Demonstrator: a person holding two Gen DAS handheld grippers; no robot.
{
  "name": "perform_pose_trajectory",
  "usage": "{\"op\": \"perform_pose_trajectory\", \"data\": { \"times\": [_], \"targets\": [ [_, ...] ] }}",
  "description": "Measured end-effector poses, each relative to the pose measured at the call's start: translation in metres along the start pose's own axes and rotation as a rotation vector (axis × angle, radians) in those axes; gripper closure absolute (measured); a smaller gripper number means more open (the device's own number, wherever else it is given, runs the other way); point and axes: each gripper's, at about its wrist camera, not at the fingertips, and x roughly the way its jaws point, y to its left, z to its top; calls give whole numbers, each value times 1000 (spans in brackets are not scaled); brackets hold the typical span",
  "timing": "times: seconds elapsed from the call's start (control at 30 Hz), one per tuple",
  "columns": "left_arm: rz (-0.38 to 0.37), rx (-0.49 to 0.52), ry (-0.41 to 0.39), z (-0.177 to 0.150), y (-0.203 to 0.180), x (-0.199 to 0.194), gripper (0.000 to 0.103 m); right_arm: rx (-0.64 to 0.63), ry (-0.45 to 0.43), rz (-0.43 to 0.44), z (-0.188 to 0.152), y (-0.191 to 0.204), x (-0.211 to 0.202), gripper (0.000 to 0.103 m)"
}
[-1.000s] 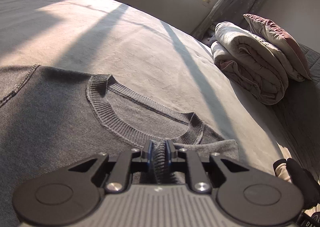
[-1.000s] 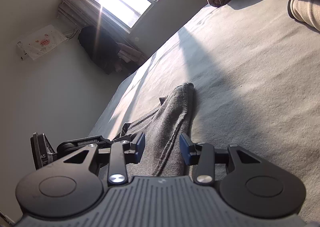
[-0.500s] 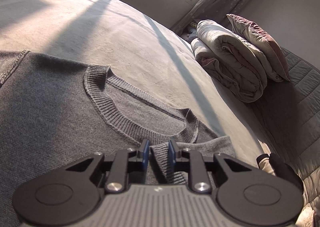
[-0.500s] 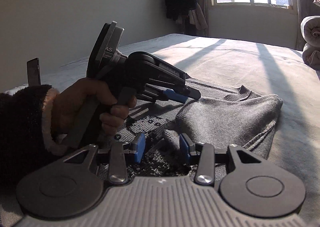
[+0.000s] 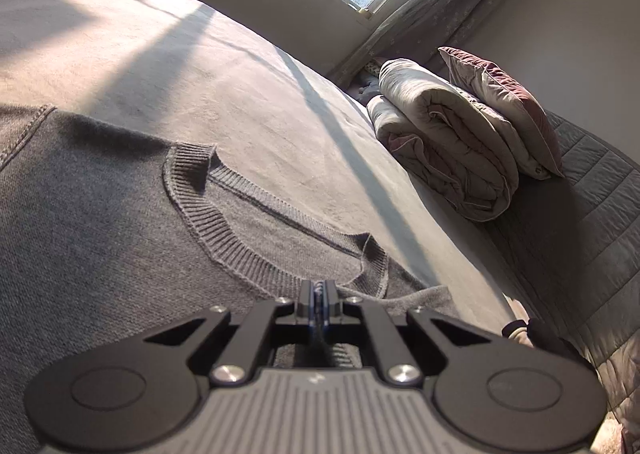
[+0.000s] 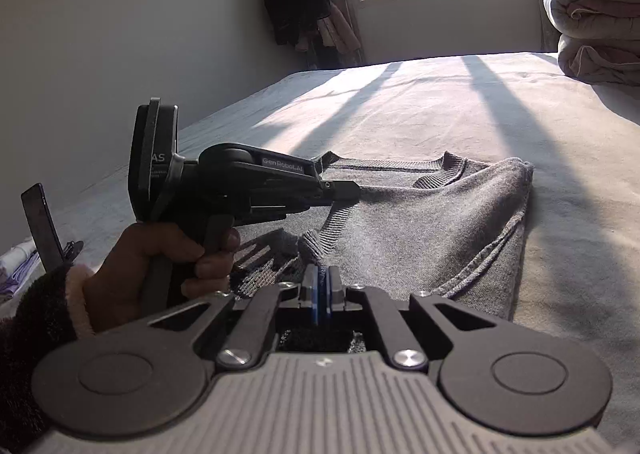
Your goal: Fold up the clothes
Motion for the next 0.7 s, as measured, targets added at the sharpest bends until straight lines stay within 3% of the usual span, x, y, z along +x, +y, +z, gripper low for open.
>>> {"op": "perform_pose_trajectory", "data": {
  "times": [0.1, 0.3, 0.43, 0.53, 0.6, 0.63, 0.7],
  "targets": [
    [1, -9, -23, 4, 0, -4, 100, 111, -30, 49, 3, -8, -2, 99],
    [60, 13, -23, 0, 2, 4, 100, 227, 26, 158, -6, -15, 20, 97],
    [53, 6, -24, -3, 7, 7, 97, 228, 85, 149, -10, -16, 34, 87],
    [33, -30, -28, -4, 12, 5, 97, 248, 74, 166, -8, -19, 33, 86],
    [52, -37, -23, -4, 10, 0, 97, 288, 64, 155, -9, -25, 29, 78],
    [67, -33, -16, -6, 6, -6, 95, 321, 68, 150, -10, -28, 26, 71],
    [95, -20, -3, -11, -1, -20, 85, 367, 90, 141, -9, -30, 20, 69]
  ]
}}
